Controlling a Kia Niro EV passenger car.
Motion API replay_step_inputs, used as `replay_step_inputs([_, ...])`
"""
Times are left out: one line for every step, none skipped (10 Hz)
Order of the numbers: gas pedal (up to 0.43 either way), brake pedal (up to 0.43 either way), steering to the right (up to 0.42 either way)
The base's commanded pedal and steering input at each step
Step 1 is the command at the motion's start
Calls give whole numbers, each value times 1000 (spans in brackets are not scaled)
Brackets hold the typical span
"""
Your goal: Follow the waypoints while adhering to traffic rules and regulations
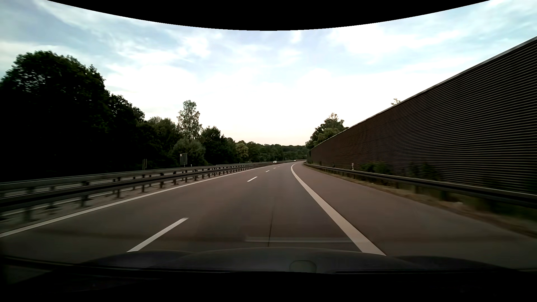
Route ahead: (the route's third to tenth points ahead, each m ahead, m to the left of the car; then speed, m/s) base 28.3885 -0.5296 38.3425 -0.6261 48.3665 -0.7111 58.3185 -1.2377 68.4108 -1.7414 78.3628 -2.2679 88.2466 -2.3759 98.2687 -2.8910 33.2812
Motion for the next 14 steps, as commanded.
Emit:
replay_step_inputs([157,6,0])
replay_step_inputs([157,6,2])
replay_step_inputs([157,6,3])
replay_step_inputs([157,6,4])
replay_step_inputs([157,6,4])
replay_step_inputs([157,6,1])
replay_step_inputs([157,6,0])
replay_step_inputs([157,6,0])
replay_step_inputs([157,6,1])
replay_step_inputs([157,6,2])
replay_step_inputs([157,6,3])
replay_step_inputs([189,6,3])
replay_step_inputs([197,6,4])
replay_step_inputs([197,6,5])
